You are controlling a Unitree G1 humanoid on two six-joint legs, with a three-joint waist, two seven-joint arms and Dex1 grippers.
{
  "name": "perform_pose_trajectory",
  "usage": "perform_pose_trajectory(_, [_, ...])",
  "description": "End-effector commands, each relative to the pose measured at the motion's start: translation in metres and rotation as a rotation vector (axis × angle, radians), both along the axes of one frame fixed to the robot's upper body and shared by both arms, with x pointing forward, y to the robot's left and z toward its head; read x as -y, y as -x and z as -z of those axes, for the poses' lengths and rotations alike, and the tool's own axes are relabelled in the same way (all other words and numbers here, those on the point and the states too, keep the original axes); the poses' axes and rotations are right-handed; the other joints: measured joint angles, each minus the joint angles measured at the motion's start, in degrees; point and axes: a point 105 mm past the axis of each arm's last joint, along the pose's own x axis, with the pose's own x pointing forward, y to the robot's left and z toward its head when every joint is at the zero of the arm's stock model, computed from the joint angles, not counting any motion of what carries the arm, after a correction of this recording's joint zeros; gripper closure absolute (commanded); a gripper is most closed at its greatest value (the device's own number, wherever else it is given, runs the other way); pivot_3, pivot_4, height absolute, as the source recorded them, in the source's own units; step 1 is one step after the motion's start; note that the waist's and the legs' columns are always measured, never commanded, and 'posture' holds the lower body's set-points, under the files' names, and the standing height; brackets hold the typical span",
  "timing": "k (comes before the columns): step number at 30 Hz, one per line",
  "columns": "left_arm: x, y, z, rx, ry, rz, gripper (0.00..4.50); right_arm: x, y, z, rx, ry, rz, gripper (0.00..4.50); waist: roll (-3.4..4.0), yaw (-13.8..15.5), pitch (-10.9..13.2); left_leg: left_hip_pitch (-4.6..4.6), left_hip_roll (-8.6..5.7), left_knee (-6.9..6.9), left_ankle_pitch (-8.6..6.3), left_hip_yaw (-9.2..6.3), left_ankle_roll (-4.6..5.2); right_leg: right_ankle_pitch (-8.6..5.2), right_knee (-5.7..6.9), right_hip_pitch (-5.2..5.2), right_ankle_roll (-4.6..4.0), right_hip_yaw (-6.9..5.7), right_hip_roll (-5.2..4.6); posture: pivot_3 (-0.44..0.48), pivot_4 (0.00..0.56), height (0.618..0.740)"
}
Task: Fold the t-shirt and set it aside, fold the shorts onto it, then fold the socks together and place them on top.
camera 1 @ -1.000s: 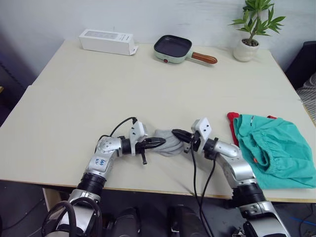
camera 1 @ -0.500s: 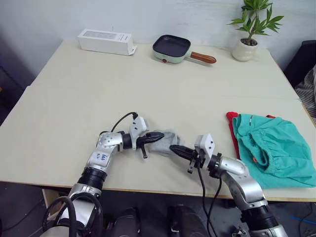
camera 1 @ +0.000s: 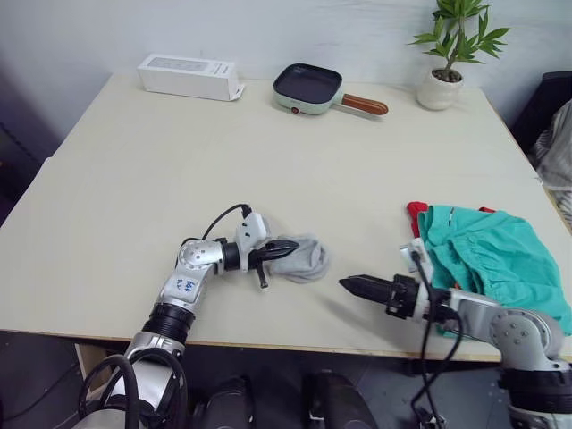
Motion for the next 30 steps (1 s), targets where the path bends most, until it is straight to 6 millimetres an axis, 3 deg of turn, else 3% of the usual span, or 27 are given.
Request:
perform_pose_trajectory(1, [0.0,0.0,0.002,-0.003,-0.012,-0.001,4.5,-0.016,-0.001,0.006,-0.139,-0.01,-0.013,0.03,-0.02,0.0,0.0,0.0,-0.01,0.01,-0.01,0.0,0.02,0.0,-0.02,0.0,0.01,0.0,0.0,0.0,0.15,0.74])
perform_pose_trajectory(7, [-0.002,-0.002,0.003,-0.003,-0.018,-0.019,4.5,-0.056,-0.024,0.013,-0.255,-0.073,0.068,0.03,-0.01,-0.5,-0.1,0.02,0.05,-0.03,-0.01,0.03,0.02,0.0,-0.02,0.0,0.01,0.01,0.06,0.0,0.15,0.74])
perform_pose_trajectory(12, [-0.005,0.0,0.006,-0.005,-0.024,-0.024,4.5,-0.064,-0.037,0.019,-0.286,-0.051,0.148,0.03,0.0,-0.7,-0.2,0.04,0.09,-0.03,0.0,0.05,0.0,0.01,0.01,0.0,0.02,0.02,0.1,0.0,0.15,0.74])
perform_pose_trajectory(15, [-0.008,0.001,0.006,-0.002,-0.026,-0.031,4.5,-0.065,-0.042,0.017,-0.303,-0.112,0.193,0.64,0.01,-0.9,-0.3,0.05,0.1,-0.04,0.0,0.05,0.0,0.01,0.01,0.0,0.02,0.02,0.11,0.0,0.15,0.74])
perform_pose_trajectory(22, [-0.018,-0.004,0.003,-0.002,-0.017,-0.064,4.5,-0.06,-0.038,0.017,-0.295,-0.132,0.202,3.29,0.01,-1.0,-0.3,0.03,0.09,-0.12,0.0,0.05,-0.01,0.0,-0.05,0.0,0.03,0.03,0.1,0.0,0.15,0.74])
perform_pose_trajectory(25, [-0.021,-0.006,-0.004,0.002,0.023,-0.076,4.5,-0.058,-0.039,0.013,-0.282,-0.159,0.216,4.15,-0.05,-0.9,-0.3,0.02,0.09,-0.1,0.0,0.04,0.0,0.01,-0.06,0.0,0.04,0.03,0.1,0.0,0.15,0.74])
perform_pose_trajectory(26, [-0.022,-0.006,-0.008,0.01,0.042,-0.072,4.5,-0.056,-0.04,0.011,-0.278,-0.172,0.222,4.34,-0.06,-0.9,-0.3,0.02,0.09,-0.1,0.0,0.04,-0.01,0.01,-0.07,0.01,0.04,0.03,0.09,0.0,0.15,0.74])
perform_pose_trajectory(30, [-0.025,0.006,-0.042,0.025,0.183,0.016,4.5,-0.046,-0.039,-0.011,-0.205,-0.266,0.225,4.37,-0.02,-0.8,-0.3,-0.03,0.09,-0.12,0.0,0.03,0.0,0.02,-0.12,0.0,0.05,0.03,0.1,0.0,0.15,0.74])
